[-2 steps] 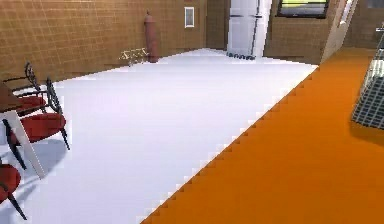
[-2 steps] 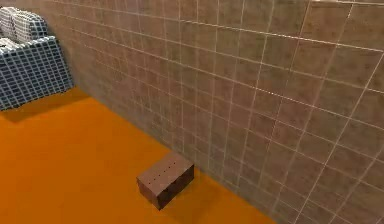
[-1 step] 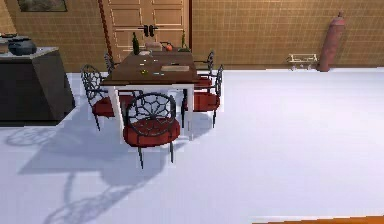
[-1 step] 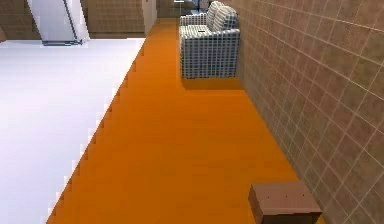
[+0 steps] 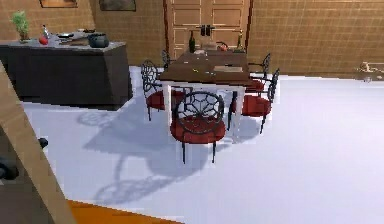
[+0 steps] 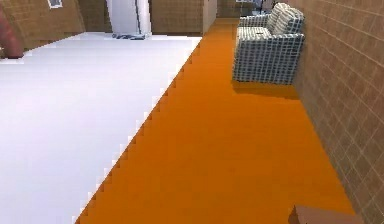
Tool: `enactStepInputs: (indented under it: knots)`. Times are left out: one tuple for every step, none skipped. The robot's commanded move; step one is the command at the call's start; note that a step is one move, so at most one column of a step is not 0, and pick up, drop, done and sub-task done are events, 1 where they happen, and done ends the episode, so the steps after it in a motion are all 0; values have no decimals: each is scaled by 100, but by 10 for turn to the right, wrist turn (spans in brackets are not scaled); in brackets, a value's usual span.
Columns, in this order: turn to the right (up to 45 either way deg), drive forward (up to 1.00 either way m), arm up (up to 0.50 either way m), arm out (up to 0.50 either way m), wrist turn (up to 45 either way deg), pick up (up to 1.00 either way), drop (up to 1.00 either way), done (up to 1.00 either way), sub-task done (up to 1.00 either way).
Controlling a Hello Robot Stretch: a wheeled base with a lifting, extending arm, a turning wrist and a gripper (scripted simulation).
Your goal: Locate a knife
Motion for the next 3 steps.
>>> enactStepInputs:
  knots:
    - [0,30,0,0,0,0,0,0,0]
    - [-150,0,0,0,0,0,0,0,0]
    - [0,45,0,0,0,0,0,0,0]
